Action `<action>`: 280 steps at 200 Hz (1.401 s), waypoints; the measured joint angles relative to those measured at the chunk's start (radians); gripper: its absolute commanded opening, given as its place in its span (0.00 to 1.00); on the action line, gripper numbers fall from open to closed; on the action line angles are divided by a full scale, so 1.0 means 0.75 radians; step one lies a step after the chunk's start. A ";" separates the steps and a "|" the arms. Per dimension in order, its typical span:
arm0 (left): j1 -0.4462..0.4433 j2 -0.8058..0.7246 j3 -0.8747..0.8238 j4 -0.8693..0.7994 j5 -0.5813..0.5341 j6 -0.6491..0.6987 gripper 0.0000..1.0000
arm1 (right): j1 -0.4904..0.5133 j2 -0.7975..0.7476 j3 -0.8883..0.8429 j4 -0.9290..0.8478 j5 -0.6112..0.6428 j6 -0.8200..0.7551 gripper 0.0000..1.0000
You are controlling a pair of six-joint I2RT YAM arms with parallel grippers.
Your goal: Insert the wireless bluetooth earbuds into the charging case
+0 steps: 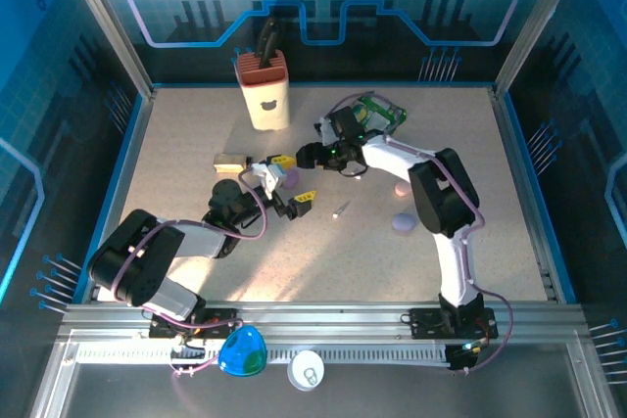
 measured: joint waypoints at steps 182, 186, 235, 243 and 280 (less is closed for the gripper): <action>-0.046 0.119 0.048 0.013 0.018 -0.063 0.99 | -0.371 0.061 0.097 -0.425 0.602 -0.051 0.67; -0.047 0.121 0.050 0.013 0.020 -0.066 0.99 | -0.371 0.067 0.103 -0.430 0.602 -0.054 0.67; -0.053 0.130 0.065 0.013 0.026 -0.070 0.99 | -0.371 0.122 0.165 -0.480 0.569 -0.075 0.57; -0.053 0.130 0.067 0.013 0.026 -0.070 0.99 | -0.371 0.127 0.167 -0.485 0.561 -0.076 0.57; -0.055 0.140 0.080 0.013 0.031 -0.070 0.99 | -0.372 0.142 0.191 -0.518 0.537 -0.095 0.56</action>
